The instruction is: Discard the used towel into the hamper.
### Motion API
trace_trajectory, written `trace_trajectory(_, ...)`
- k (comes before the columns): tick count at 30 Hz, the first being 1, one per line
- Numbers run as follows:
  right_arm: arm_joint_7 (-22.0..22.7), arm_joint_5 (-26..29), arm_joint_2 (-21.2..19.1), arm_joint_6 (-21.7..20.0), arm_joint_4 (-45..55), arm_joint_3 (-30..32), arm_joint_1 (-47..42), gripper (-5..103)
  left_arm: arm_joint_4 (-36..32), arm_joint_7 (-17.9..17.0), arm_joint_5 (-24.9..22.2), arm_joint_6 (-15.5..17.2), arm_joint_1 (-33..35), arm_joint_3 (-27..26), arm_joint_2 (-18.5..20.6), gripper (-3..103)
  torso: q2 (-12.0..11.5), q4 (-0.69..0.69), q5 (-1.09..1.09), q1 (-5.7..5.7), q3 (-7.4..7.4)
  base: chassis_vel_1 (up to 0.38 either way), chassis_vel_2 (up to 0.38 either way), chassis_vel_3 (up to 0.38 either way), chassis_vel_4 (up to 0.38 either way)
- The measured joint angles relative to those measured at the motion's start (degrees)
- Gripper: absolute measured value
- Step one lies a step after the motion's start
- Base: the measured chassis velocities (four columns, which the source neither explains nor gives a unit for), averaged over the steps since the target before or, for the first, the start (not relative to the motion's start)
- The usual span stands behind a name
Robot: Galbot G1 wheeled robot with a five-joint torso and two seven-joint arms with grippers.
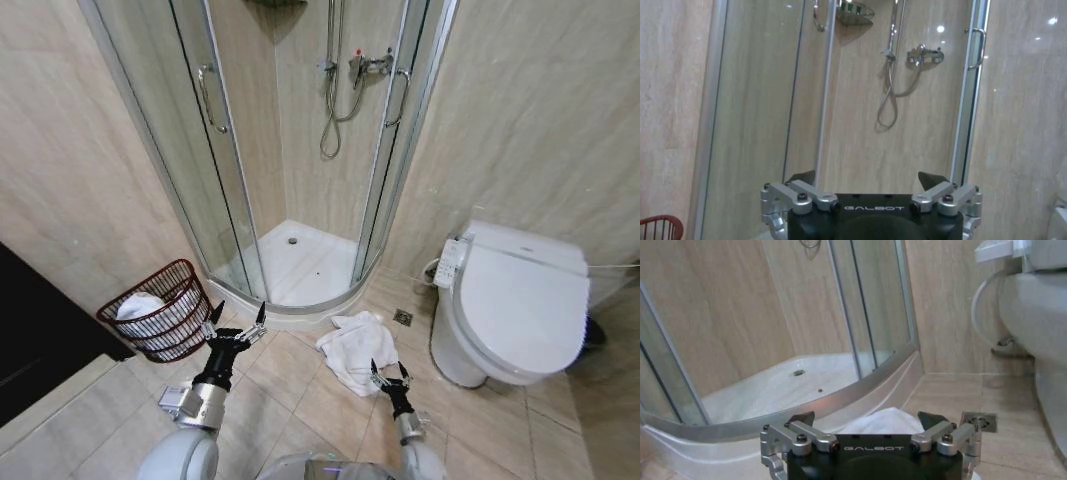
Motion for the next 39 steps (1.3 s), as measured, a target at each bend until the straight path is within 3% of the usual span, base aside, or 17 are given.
trace_trajectory(19,2.0,-1.9,0.5,0.5,-2.3,0.3,0.1,100,0.0,0.0,0.0,0.0,0.0,0.0,0.0,100,-4.0,0.00,0.00,-1.41,-2.55,-0.050,0.045,0.057,-0.051)
trace_trajectory(24,1.2,-2.0,0.3,-2.6,-2.7,0.4,0.2,100,0.0,0.0,0.0,0.0,0.0,0.0,0.0,100,-5.0,-0.01,0.00,-1.85,-3.13,-0.022,0.017,0.029,-0.009)
trace_trajectory(27,1.3,-5.0,0.2,-5.6,-3.9,0.4,1.0,100,0.0,0.0,0.0,0.0,0.0,0.0,0.0,100,-5.9,0.00,0.00,-2.23,-3.73,0.000,0.000,0.000,0.000)
trace_trajectory(39,3.6,-5.7,-0.1,-9.9,-5.7,0.1,5.4,100,0.0,0.0,0.0,0.0,0.0,0.0,0.0,100,-8.5,0.00,0.00,-3.15,-5.33,0.000,0.000,0.000,0.000)
